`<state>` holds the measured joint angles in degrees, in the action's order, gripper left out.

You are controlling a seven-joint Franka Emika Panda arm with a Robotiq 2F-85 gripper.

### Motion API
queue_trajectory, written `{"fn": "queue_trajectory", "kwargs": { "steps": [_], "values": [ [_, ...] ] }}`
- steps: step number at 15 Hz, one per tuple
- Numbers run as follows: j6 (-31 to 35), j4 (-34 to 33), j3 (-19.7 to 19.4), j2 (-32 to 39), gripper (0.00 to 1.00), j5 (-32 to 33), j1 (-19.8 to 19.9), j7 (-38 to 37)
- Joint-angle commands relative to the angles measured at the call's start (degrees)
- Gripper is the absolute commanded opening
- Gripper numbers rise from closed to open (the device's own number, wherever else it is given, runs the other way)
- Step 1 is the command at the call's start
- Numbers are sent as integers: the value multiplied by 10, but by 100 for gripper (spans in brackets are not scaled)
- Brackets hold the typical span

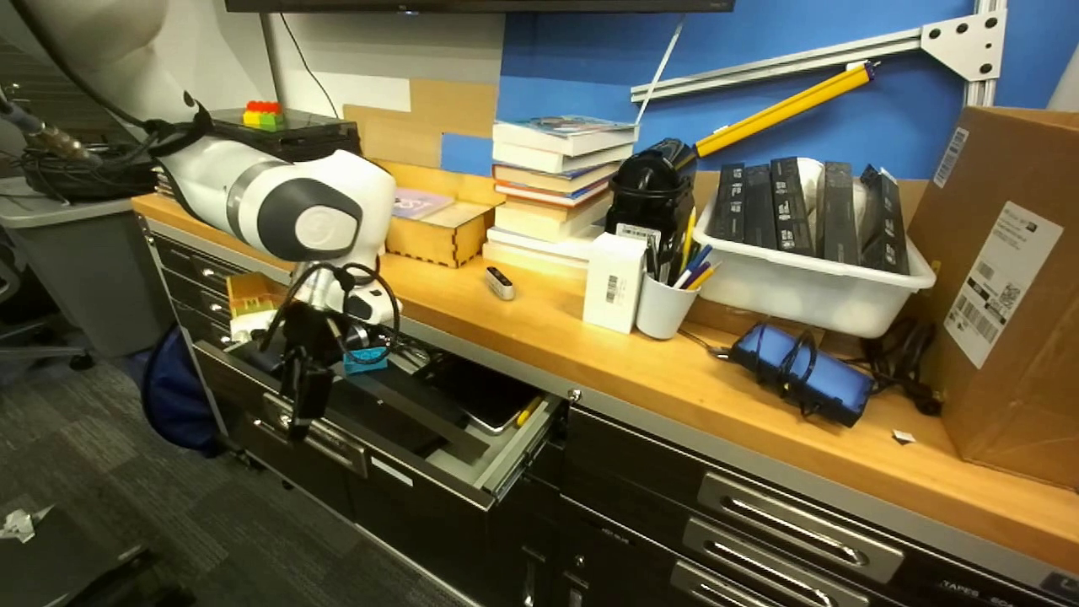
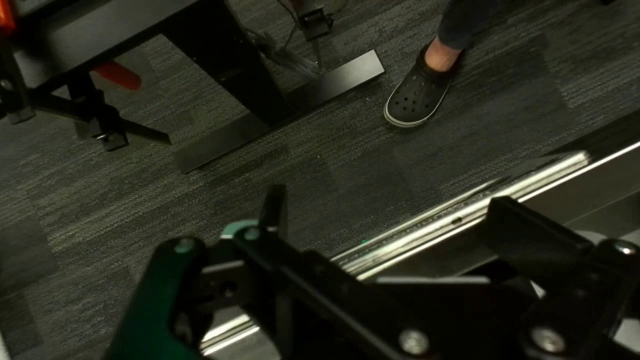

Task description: Put the blue building block inside the open drawer

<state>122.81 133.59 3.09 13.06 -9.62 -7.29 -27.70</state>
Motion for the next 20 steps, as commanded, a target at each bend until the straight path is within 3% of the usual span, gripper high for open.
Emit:
{"fn": "queue_trajectory", "kwargs": {
  "steps": [1, 5, 7, 10, 12, 17, 20],
  "values": [
    [-14, -22, 16, 36, 100, -49, 11, 86],
    [-128, -59, 18, 68, 100, -67, 25, 179],
    [-155, -70, 13, 78, 100, -55, 23, 180],
    [-117, -75, 9, 89, 100, -54, 14, 155],
    [-48, -70, 6, 92, 100, -80, 11, 114],
    [50, -79, 10, 97, 100, -124, 5, 72],
    [133, -93, 3, 109, 100, -107, -13, 14]
  ]
}}
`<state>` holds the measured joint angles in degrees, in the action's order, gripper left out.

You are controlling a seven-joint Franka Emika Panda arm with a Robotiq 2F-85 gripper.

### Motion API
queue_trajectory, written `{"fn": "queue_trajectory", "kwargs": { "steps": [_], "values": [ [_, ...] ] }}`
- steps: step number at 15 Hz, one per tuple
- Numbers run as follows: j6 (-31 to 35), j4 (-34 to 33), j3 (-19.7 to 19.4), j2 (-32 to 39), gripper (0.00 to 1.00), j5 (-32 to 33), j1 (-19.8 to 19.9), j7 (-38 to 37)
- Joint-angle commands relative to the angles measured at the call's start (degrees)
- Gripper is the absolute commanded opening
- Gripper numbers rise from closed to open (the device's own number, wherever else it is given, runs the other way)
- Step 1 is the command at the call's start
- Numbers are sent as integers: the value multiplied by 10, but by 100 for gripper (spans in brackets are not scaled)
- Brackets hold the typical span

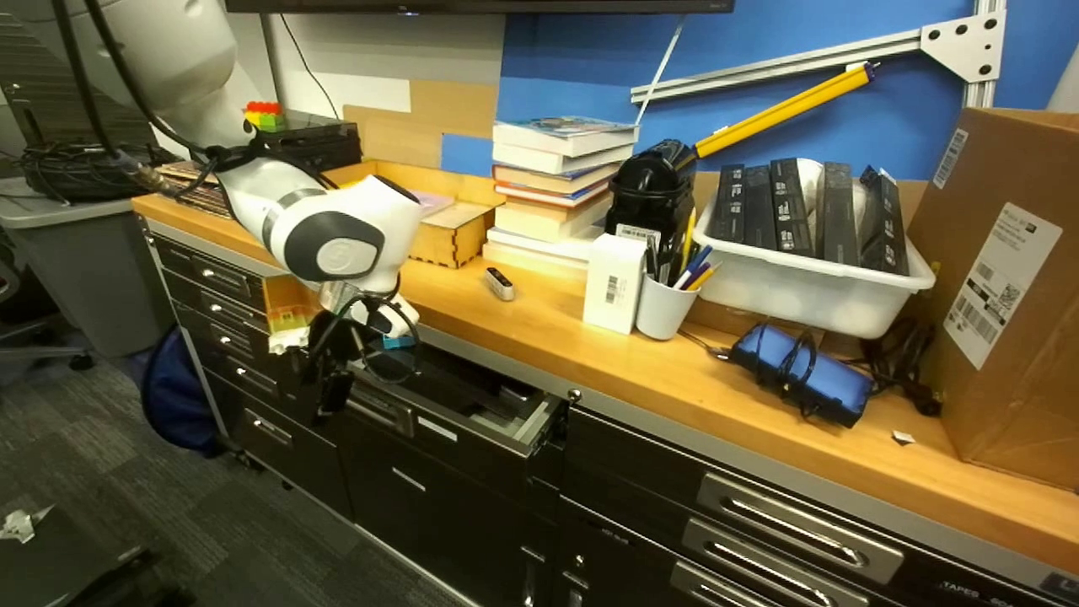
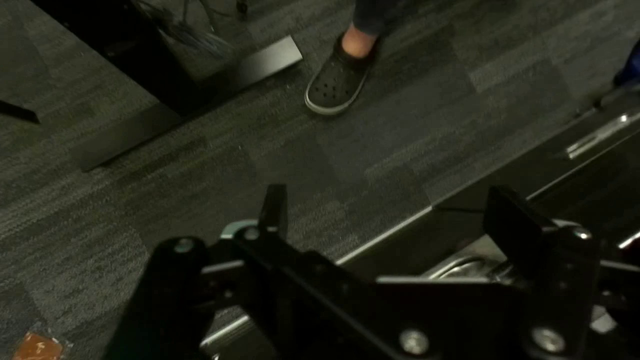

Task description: Put the blue building block inside the open drawer

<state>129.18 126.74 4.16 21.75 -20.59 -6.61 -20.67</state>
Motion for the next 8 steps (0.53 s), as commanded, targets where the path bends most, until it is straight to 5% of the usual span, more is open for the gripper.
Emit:
{"fn": "queue_trajectory", "kwargs": {
  "steps": [1, 8],
  "values": [
    [97, -29, -10, 26, 100, 8, -26, -79],
    [274, 6, -62, -2, 100, 96, -105, -269]
  ]
}}
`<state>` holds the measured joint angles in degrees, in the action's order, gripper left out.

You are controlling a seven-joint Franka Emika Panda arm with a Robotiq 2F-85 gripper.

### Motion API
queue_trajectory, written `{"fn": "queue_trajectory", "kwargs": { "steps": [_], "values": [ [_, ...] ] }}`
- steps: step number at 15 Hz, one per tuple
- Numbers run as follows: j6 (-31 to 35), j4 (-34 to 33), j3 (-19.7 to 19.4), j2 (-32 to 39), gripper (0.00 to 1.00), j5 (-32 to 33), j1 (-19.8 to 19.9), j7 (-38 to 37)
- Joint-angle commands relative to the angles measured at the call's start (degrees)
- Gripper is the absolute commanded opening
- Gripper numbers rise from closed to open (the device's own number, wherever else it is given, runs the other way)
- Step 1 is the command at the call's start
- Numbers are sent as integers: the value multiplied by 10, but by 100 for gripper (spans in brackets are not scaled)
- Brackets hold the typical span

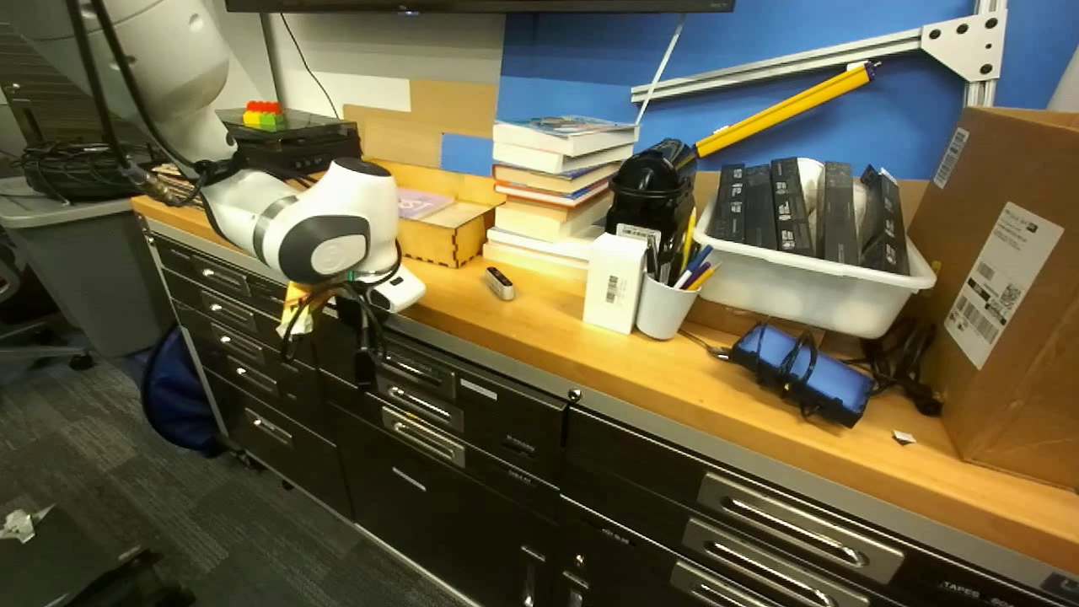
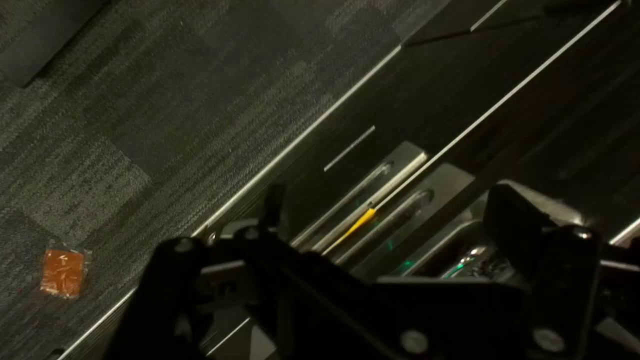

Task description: Put the blue building block inside the open drawer

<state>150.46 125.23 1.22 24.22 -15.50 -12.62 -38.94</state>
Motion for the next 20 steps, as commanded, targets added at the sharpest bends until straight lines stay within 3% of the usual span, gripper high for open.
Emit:
{"fn": "queue_trajectory", "kwargs": {
  "steps": [1, 3, 4, 6, 8, 10, 13, 16, 17, 20],
  "values": [
    [81, 41, -46, -45, 100, 72, -65, -123],
    [106, 74, -84, -76, 100, 141, -107, -207],
    [114, 87, -124, -91, 100, 178, -151, -251],
    [22, 90, -88, -140, 100, 237, -131, -242],
    [-66, 92, -15, -196, 100, 195, -85, -151],
    [-145, 76, 26, -238, 100, 147, -62, -77],
    [-269, 26, 59, -286, 100, 90, -42, 35],
    [-402, -47, 69, -300, 100, 93, -25, 125],
    [-344, -6, 80, -298, 100, 99, -21, 71],
    [-357, -11, 87, -302, 100, 99, -11, 77]
  ]
}}
